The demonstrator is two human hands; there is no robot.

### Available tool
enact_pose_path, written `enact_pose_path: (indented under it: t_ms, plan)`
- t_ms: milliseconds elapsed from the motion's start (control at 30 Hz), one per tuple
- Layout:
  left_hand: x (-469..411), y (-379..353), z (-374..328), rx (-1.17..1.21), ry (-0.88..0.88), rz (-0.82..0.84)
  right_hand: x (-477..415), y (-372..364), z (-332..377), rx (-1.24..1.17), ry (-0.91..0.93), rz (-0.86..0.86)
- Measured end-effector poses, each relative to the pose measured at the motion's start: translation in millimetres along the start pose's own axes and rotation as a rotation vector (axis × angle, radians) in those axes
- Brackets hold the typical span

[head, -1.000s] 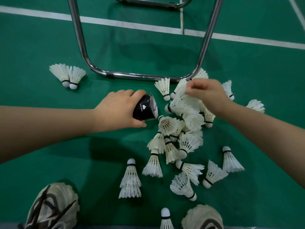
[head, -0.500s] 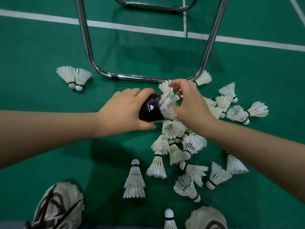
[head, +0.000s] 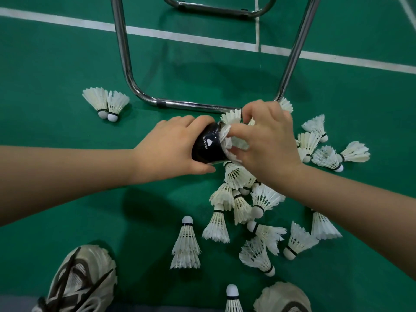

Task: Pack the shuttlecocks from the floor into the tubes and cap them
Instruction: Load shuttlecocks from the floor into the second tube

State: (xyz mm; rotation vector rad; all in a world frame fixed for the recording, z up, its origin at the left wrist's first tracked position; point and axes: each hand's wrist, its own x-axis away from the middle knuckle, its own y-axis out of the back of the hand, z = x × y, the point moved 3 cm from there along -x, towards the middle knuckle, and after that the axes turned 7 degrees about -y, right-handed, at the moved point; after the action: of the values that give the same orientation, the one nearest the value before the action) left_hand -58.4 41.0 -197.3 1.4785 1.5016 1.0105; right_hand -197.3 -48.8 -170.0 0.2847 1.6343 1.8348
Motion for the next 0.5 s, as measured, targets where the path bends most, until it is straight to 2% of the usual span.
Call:
enact_pose_path:
  t_ms: [67, 133, 233, 333, 400, 500]
  plan:
    - [0.6, 1.3, 0.4, 0.002, -0.005, -0.006, -0.7, -0.8, 6.9, -0.025, 0.126, 0.041]
    - [1.9, 1.1, -0.3, 0.0, -0.019, -0.009, 0.9, -3.5, 14.1, -0.198, 0.14, 0.242]
    - [4.7, -1.2, -1.3, -0.01, -0.038, 0.0, 6.4, -8.4, 14.7, -0.409, -0.034, 0.591]
    - [7.5, -1.2, 1.7, -0.035, -0.04, 0.007, 12.1, -5.0, 16.7, -0.546, -0.163, 0.863]
    - [8.1, -0.6, 1.1, -0.047, -0.055, 0.003, 14.5, -6.1, 20.3, -0.544, -0.199, 1.022]
    - [8.6, -4.6, -7.5, -0.064, -0.11, 0.016, 14.1, -12.7, 28.2, -0.422, -0.203, 1.124]
